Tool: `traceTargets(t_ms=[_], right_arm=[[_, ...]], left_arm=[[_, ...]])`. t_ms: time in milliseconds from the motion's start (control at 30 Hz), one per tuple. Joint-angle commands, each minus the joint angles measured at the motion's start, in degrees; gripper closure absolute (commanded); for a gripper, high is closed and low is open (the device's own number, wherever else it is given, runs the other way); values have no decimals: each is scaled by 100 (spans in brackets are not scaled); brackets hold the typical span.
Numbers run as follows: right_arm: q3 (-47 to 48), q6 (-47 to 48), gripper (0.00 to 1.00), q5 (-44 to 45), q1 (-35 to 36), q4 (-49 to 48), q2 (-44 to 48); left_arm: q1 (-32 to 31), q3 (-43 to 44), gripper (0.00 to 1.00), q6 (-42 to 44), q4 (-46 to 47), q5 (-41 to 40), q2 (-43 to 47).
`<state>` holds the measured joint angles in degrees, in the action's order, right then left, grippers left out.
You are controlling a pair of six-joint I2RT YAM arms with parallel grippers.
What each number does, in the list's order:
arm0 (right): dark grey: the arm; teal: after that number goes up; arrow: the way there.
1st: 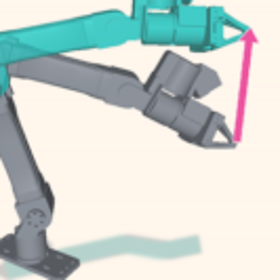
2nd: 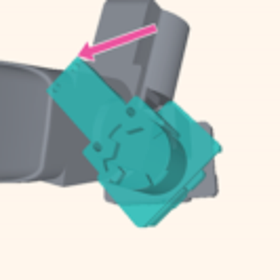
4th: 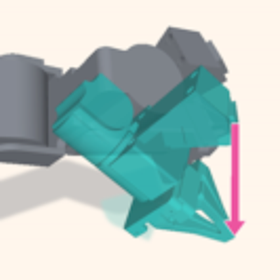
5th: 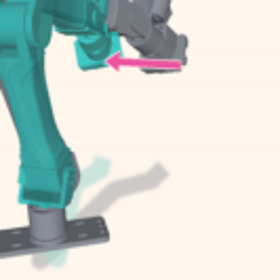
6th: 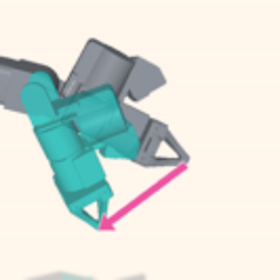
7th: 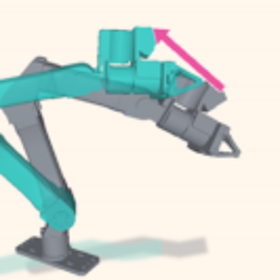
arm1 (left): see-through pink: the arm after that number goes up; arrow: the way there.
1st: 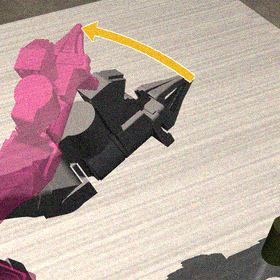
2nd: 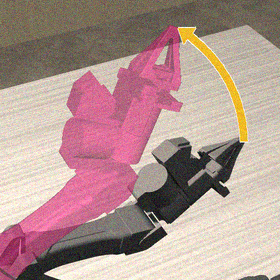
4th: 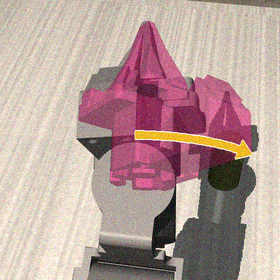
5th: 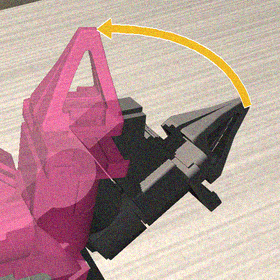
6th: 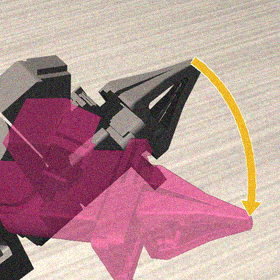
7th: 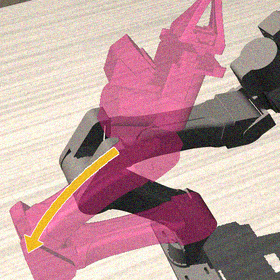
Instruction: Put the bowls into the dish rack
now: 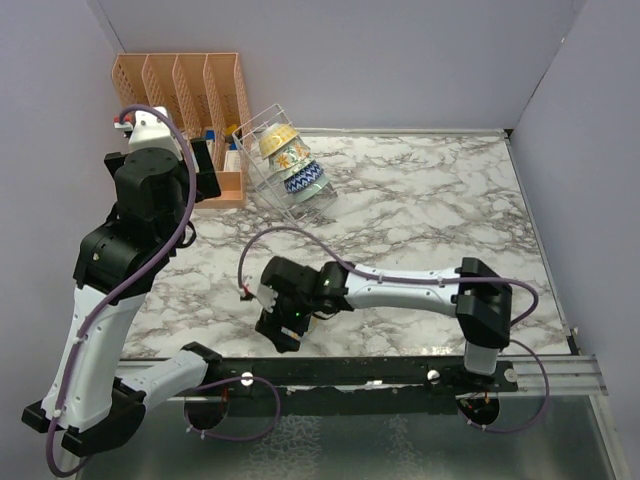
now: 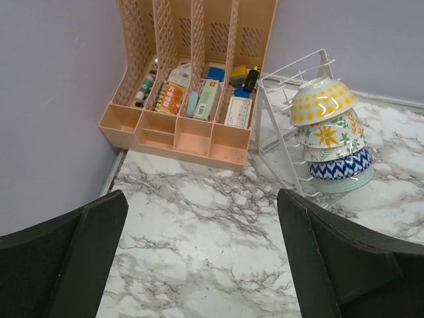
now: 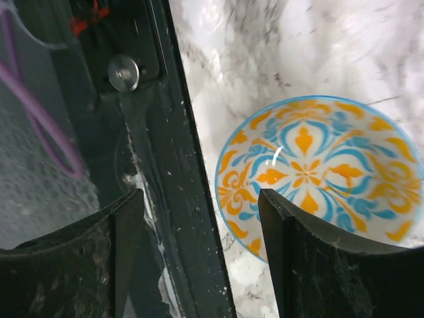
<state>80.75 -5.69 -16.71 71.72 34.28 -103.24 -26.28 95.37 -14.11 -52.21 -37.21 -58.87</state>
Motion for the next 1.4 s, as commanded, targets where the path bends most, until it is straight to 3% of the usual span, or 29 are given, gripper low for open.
traceTargets(t_ms=[0, 367, 567, 800, 1033, 1133, 1367], right_arm=[[-24, 516, 32, 581, 512, 44, -565], [-101, 108, 39, 2318, 734, -212, -817], [-67, 43, 43, 2820, 729, -309, -757], [-147, 269, 67, 2643, 729, -379, -735], [-566, 124, 78, 2628, 713, -819, -315], [-490, 31, 99, 2689, 637, -853, -180], [-126, -263, 99, 1922, 39, -977, 155]], left_arm=[[-22, 18, 1, -331, -211, -23, 117], [-18, 30, 1, -439, -356, -146, 273], [-18, -37, 1, -409, -320, -194, 309], [-17, -147, 1, -398, -321, -296, 380], [-17, -236, 1, -384, -291, -368, 420], [-17, -256, 1, -350, -237, -368, 418], [-17, -305, 1, -240, -86, -452, 466]])
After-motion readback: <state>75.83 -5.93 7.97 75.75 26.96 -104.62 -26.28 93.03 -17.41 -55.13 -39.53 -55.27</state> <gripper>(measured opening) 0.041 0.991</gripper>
